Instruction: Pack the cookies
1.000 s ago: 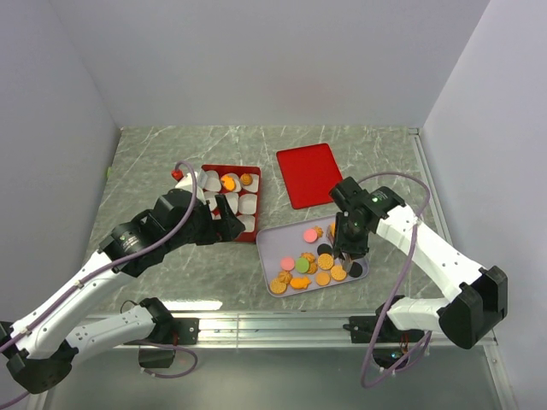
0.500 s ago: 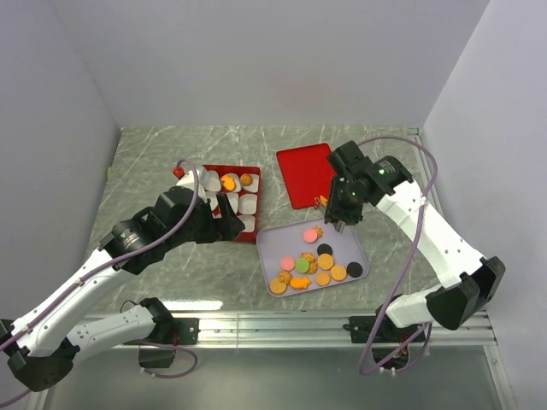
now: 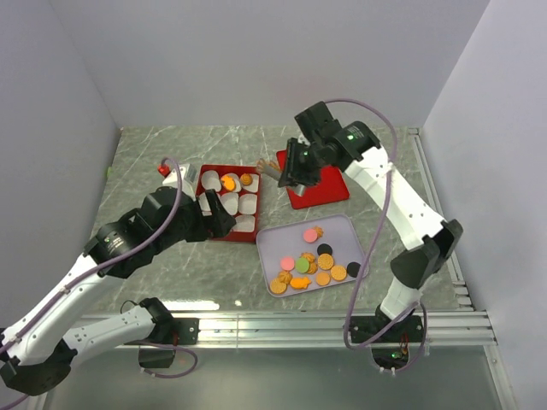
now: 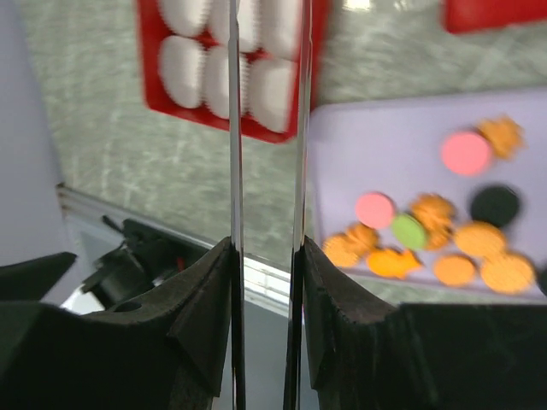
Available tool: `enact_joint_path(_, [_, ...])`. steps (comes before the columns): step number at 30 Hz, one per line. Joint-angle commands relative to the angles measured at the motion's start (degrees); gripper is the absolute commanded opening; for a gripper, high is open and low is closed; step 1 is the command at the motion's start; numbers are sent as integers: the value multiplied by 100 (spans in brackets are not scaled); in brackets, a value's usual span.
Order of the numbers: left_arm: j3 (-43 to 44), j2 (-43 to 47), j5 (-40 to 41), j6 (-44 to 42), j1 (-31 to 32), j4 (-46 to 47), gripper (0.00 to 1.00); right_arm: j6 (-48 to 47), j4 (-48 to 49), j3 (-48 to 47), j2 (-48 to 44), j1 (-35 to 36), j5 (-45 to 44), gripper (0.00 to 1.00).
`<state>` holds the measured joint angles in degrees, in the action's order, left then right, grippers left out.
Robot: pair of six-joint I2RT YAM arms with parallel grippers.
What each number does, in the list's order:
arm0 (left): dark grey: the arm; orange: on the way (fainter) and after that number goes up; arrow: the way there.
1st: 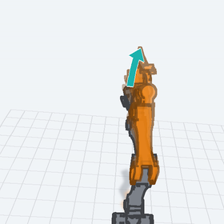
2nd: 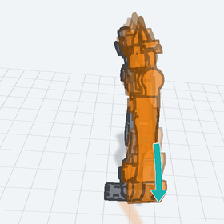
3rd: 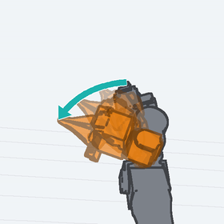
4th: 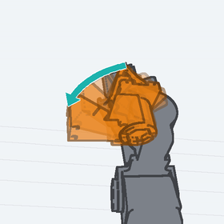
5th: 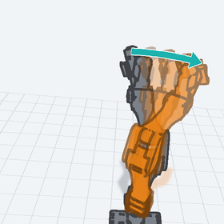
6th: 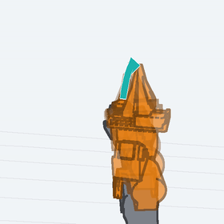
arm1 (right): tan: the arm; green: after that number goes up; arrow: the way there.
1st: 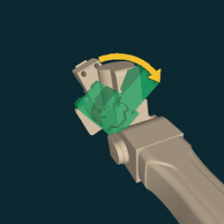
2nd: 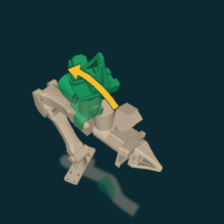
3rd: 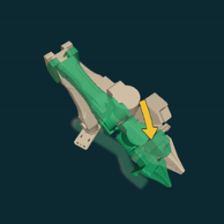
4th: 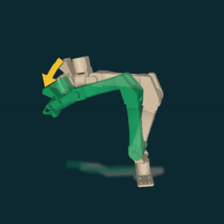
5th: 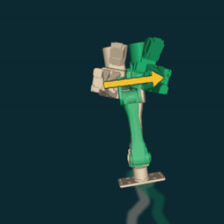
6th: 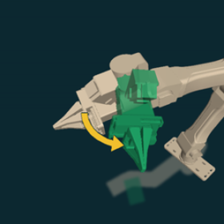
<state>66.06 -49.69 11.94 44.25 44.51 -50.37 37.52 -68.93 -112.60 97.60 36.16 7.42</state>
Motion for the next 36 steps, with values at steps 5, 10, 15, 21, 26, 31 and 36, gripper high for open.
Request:
enact_joint_path(5, [469, 249, 554, 92, 22, -429, 94, -87, 713, -1167, 918, 426, 804, 40])
enact_joint_path(10, [592, 469, 914, 172, 22, -746, 96, 45, 1100, -1335, 1366, 515, 1103, 40])
enact_joint_path(15, [706, 627, 1178, 295, 14, -1036, 99, 98, 1337, -1449, 1700, 567, 1218, 40])
enact_joint_path(21, [812, 794, 1521, 453, 22, -1405, 99, 177, 1575, -1572, 1999, 594, 1218, 39])
enact_joint_path(26, [891, 926, 1758, 593, 22, -1721, 99, 291, 1794, -1668, 2254, 603, 1349, 38])
enact_joint_path(31, [908, 1154, 1829, 611, 14, -1854, 100, 388, 1865, -1915, 2605, 611, 1385, 39])
enact_joint_path(36, [1031, 1208, 1943, 611, 14, -2073, 99, 511, 1883, -2144, 2861, 620, 1350, 38])
